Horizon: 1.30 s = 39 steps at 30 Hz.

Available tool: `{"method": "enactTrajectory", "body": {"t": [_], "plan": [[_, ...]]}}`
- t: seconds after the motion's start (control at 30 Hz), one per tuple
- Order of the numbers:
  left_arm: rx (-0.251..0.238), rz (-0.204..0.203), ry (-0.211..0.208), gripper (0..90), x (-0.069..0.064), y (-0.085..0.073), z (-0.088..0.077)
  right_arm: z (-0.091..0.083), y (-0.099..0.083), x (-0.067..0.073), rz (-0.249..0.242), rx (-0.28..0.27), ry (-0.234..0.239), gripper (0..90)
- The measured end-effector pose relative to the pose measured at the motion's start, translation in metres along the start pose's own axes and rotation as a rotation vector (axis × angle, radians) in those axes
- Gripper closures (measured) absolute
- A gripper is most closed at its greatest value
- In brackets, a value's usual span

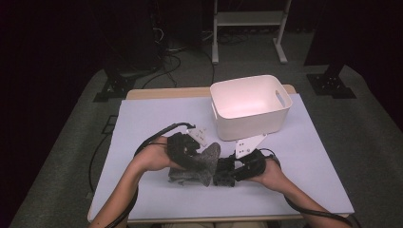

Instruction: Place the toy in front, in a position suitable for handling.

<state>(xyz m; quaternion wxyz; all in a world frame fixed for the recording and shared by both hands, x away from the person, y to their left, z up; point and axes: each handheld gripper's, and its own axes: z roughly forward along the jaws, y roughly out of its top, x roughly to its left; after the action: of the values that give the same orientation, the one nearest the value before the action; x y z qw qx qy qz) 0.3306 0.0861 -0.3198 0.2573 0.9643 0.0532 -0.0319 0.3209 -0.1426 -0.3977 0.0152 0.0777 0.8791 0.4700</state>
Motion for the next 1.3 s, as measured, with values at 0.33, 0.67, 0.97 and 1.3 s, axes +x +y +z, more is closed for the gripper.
{"method": "enactTrajectory", "body": {"t": [0.33,0.67,0.97,1.3], "plan": [[-0.079,0.027,-0.018,72.3,-0.004,0.011,-0.016,0.003,0.002,0.002,-0.015,0.002,0.003,56.6],[-0.05,0.071,-0.021,72.4,-0.008,0.037,-0.011,0.008,0.005,0.005,-0.027,0.008,0.002,55.5],[-0.032,0.062,0.001,72.1,-0.009,0.041,-0.011,-0.011,-0.013,0.007,0.032,-0.025,-0.028,56.2],[0.006,0.095,0.022,71.8,-0.01,0.055,-0.009,-0.007,-0.008,0.007,0.001,-0.005,-0.046,55.7]]}}
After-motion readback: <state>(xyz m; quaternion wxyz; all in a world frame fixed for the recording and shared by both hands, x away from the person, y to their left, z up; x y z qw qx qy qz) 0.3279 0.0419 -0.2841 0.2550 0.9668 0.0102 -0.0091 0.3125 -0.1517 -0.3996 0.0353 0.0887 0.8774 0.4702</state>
